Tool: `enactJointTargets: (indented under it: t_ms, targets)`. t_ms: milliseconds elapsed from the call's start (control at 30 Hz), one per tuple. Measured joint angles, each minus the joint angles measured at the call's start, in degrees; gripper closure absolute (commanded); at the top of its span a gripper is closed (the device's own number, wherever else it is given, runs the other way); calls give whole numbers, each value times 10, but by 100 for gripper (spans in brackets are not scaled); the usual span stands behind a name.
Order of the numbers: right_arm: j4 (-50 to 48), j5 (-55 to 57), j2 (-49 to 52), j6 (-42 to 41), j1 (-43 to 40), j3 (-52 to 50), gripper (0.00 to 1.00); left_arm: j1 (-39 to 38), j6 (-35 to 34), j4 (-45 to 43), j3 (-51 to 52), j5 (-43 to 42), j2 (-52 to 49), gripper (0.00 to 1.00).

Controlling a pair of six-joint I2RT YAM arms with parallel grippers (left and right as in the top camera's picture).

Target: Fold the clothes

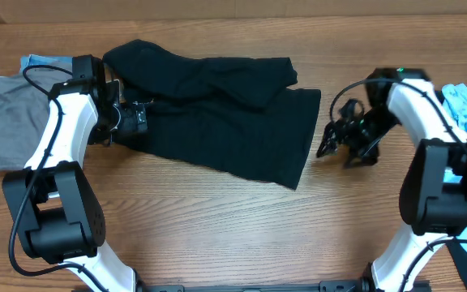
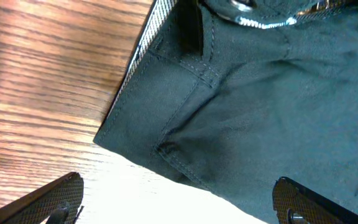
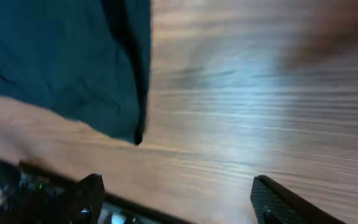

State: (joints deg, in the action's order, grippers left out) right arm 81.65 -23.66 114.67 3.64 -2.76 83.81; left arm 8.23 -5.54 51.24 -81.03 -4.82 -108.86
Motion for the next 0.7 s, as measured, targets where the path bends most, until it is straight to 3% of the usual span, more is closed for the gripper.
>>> enactJointTargets:
  t_ms: [233,367,433,467,500,567,700]
  targets:
    - [-106,-40,2,-11,132,-77,20,0,15,-54,42,-36,0,0]
    - [-176,-47,2,-51,152,-115,28,0,27,-113,104,-66,0,0]
    - [-193,-58,-5,-64,150,-130,38,0,28,-134,117,-70,0,0]
    - [-198,-60,-5,-69,149,-133,49,0,28,-137,121,-70,0,0]
    - [-205,-62,-5,-69,149,-136,69,0,28,-142,125,-70,0,0]
    - [-214,-61,-5,-77,149,-140,94,0,28,-144,127,-62,0,0]
    - [-236,-59,-5,-91,149,-146,96,0,11,-144,129,-32,0,0]
